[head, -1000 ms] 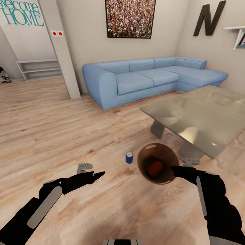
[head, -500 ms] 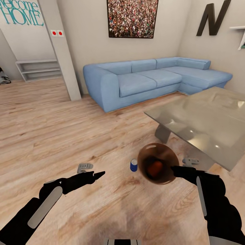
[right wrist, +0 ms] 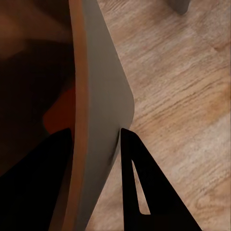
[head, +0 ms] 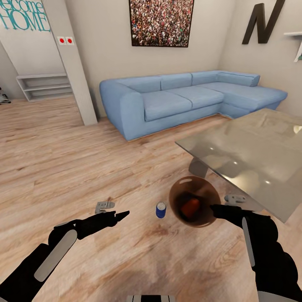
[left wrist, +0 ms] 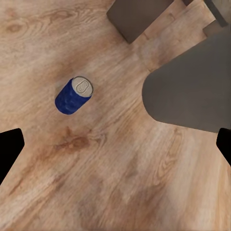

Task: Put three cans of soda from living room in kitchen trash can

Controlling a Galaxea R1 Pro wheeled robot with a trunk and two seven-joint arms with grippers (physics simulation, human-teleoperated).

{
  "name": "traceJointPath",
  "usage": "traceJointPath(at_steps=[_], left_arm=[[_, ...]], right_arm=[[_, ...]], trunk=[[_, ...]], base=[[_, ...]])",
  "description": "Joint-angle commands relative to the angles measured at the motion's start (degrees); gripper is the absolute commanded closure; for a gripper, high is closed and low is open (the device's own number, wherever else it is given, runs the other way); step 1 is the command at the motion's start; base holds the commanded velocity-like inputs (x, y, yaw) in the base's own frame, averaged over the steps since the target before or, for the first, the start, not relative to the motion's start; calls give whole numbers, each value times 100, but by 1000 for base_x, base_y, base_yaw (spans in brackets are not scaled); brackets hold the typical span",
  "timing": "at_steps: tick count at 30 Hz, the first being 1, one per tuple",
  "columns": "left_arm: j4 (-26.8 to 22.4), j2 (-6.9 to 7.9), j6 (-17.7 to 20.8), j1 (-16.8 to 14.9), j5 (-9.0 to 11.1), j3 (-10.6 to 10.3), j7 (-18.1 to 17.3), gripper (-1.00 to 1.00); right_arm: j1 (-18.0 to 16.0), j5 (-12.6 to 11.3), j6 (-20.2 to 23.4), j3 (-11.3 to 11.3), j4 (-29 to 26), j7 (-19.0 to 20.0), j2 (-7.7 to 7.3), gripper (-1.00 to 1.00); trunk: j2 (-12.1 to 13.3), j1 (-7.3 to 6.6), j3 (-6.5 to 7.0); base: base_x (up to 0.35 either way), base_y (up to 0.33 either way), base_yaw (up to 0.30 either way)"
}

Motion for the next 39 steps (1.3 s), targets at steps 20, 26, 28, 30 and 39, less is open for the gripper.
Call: traceJointPath(at_steps=[20,26,28,30,39], left_arm=[[79,0,5,0,-13,9,-21,-100],[79,0,3,0,-16,9,-21,-100],[79,0,1,0,-17,9,-21,-100],[79,4,0,0,-17,9,-23,-100],[79,1,0,0,-17,9,-22,-100]], right_arm=[[-2,-80,9,5,-3,7,0,100],[-2,-80,8,5,-3,7,0,100],[-2,-80,9,10,-3,7,0,100],[-2,-80,9,12,-3,7,0,100],[-2,-80,4,13,-3,7,0,100]], trunk=[[0,-1,1],[0,-1,1],[0,-1,1],[0,-1,1],[0,-1,1]], base=[[175,-1,0],[116,0,0],[70,0,0],[36,0,0],[7,0,0]])
